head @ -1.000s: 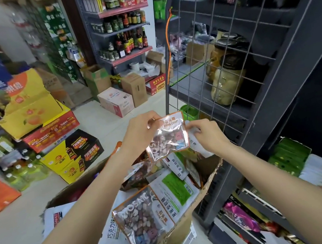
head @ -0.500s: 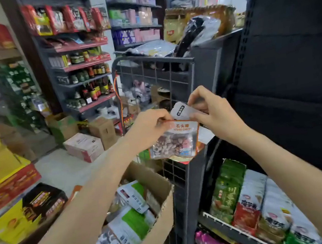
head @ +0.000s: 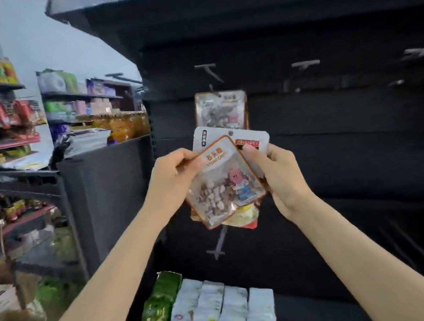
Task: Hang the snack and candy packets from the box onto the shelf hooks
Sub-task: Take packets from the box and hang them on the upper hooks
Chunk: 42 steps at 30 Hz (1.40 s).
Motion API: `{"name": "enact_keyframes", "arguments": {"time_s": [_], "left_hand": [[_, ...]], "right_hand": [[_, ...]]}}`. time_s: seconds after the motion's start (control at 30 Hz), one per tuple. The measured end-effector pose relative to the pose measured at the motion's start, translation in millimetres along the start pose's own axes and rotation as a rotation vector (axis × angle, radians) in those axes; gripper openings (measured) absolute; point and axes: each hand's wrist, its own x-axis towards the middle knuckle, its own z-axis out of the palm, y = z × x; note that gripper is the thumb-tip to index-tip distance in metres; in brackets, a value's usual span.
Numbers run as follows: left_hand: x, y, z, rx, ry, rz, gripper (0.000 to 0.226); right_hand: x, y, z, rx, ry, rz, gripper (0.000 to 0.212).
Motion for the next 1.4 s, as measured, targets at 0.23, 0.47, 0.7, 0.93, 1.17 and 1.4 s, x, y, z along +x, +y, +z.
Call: {"name": "enact_keyframes", "arguments": {"time_s": [0.23,0.47,0.7,0.93,1.17,1.4], "left_hand": [[14.2,61.0,66.9,0.068,0.011,0.085,0.004],[49.5,62.0,50.9,0.208,0.183,0.067,0.017],[100.7,62.3,11.6,0.248,0.328,0.047,0.009],[122.9,55.3,17.0,0.25,0.291,0.021,0.013],[129.1,47.9,11.5,0.047,0.21,-0.081,0.013],[135.4,47.7,-3.1,-0.183,-0.068,-0.227,0.018]], "right_hand": [[-8.7,-31.8,-86.2,-0.042,0.152,-0.067,0.019],[4.9,-43.4,-97.5,-0.027,0.176,-0.105,0.013],[22.2,-43.8,-75.3,-0.034,0.194,-0.145,0.012],[38.5,-38.1,-56.6,-0.088,0.201,-0.173,0.012],[45.7,-36.9,-47.9,-0.086,0.182,-0.189,0.012],[52.2,-37.4,-39.3,-0.079,0.164,-0.191,0.012]]}}
